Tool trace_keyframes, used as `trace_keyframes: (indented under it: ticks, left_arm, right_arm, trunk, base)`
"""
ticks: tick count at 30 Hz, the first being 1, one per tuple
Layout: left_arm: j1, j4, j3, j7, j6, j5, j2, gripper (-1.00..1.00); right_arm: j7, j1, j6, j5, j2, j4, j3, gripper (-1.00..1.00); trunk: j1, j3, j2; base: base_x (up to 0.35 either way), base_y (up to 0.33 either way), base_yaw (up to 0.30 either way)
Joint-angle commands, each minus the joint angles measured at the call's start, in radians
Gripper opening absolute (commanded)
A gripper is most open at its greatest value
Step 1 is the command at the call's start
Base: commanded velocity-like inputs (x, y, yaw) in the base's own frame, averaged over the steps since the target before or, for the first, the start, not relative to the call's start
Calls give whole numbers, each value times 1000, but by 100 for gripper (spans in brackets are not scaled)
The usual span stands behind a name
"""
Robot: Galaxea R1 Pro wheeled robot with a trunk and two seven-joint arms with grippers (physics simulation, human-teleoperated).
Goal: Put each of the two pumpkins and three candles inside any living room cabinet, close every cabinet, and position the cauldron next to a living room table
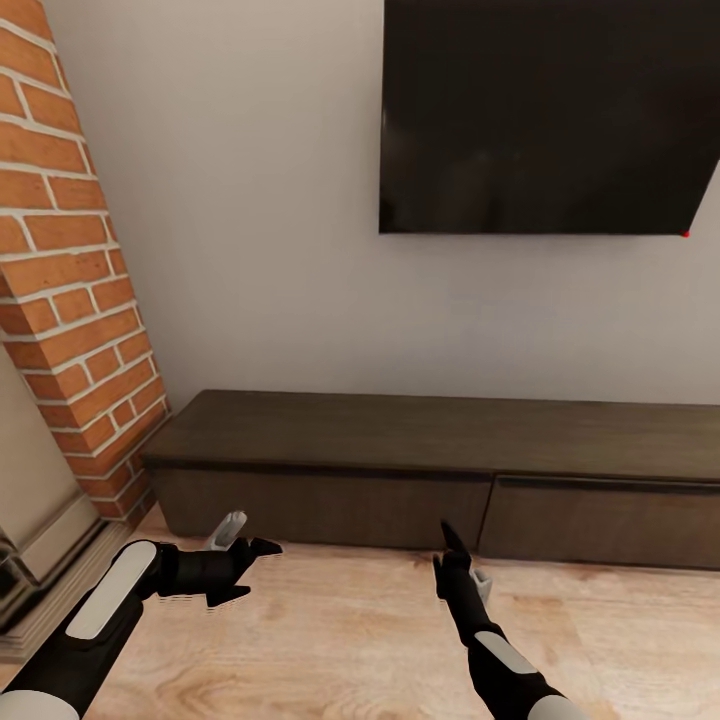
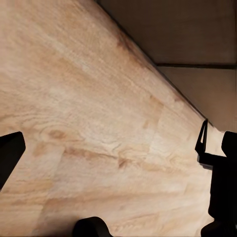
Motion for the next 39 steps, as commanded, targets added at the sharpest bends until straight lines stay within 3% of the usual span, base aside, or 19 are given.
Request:
trace_keyframes:
  ticks: [1,14,25,36,39]
  left_arm:
    - [-1,-1,-2,10,0,11,1,100]
    - [-1,-1,-2,10,0,11,1,100]
    - [-1,-1,-2,5,0,11,1,100]
    - [-1,-1,-2,4,0,11,-1,100]
    - [-1,-1,-2,4,0,11,-1,100]
  right_arm:
    - [4,-1,-5,-10,0,1,6,100]
    - [-11,-1,-18,-11,0,2,6,100]
    - [-20,-1,-19,-10,0,2,6,100]
    - [-19,-1,-19,-12,0,70,6,100]
    - [-19,-1,-19,-12,0,78,5,100]
  trunk:
    - [0,-1,0]
    - [0,-1,0]
    - [0,-1,0]
    - [5,-44,-3]
    - [5,-44,-3]
  base:
    - [303,0,0]
    - [264,0,0]
    - [39,0,0]
    - [0,0,0]
    - [0,0,0]
